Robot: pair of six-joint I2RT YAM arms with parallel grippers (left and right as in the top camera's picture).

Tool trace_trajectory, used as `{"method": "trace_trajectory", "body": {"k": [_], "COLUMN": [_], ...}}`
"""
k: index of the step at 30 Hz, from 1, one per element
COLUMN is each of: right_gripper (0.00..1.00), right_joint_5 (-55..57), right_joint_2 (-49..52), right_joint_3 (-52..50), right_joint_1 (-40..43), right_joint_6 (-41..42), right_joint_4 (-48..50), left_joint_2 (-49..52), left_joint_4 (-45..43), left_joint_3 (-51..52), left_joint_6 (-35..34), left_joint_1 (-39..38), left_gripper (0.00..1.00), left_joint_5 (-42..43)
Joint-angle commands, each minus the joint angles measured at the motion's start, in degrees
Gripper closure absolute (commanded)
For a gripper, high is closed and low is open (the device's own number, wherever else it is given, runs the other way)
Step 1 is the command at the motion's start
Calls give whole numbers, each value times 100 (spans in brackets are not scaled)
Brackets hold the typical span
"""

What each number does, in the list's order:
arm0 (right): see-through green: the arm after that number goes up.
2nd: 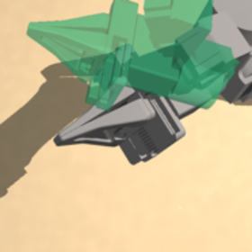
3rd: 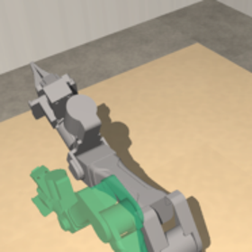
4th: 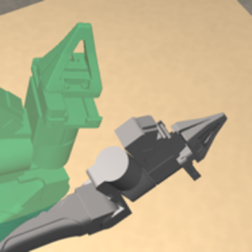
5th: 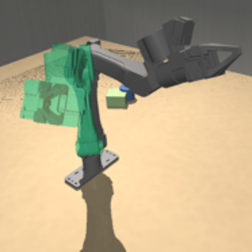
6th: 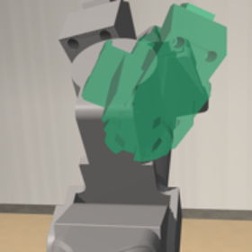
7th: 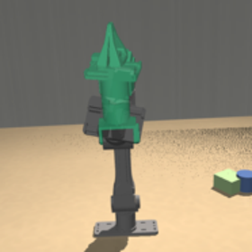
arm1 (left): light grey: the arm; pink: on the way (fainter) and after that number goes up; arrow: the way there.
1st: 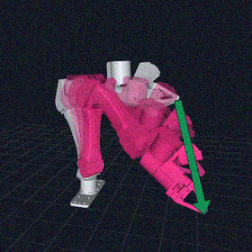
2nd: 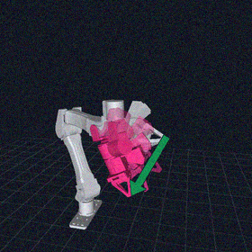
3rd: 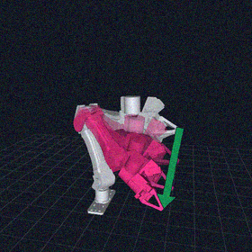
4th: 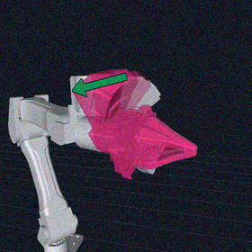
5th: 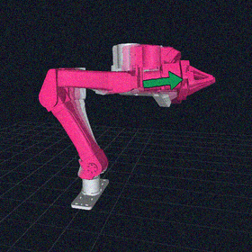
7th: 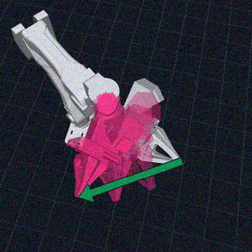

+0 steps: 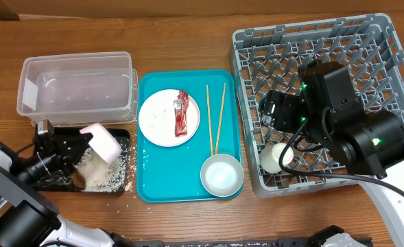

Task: Sort waste into correct bins and load items into the dishwasher
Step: 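Tip the scrap bowl over the black tray to dump the food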

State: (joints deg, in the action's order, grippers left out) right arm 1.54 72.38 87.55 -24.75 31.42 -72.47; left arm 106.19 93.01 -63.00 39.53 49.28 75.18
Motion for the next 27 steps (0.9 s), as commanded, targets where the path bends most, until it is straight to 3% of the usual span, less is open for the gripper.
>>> {"method": "trace_trajectory", "body": {"k": [1, 2, 10, 13, 15, 17, 23, 27], "right_gripper": [8, 8, 7, 7, 7, 7, 4, 4], "right_joint_5": [48, 48, 46, 48, 48, 50, 50, 50], "right_joint_2": [-26, -26, -26, -26, -26, -26, -26, -26], "right_joint_3": [83, 83, 83, 83, 83, 83, 83, 83], "right_joint_1": [13, 13, 13, 13, 13, 13, 13, 13], "right_joint_6": [-31, -31, -31, -33, -33, -33, -33, -33], "right_joint_4": [44, 42, 20, 20, 17, 31, 44, 42], "left_joint_2": [35, 42, 11, -76, -192, -243, -815, -1445], "left_joint_4": [-310, -236, 345, 391, 186, 129, 385, 260], "left_joint_3": [-61, -59, -59, -50, -57, -57, -98, -553], "left_joint_6": [361, 35, 946, 393, 964, 382, 507, -490], "left_joint_1": [22, 15, 9, -39, -74, -101, -433, -684], "left_gripper": [96, 96, 96, 96, 96, 96, 96, 96], "left_joint_5": [94, -4, 136, -216, -92, -286, -382, -1034]}}
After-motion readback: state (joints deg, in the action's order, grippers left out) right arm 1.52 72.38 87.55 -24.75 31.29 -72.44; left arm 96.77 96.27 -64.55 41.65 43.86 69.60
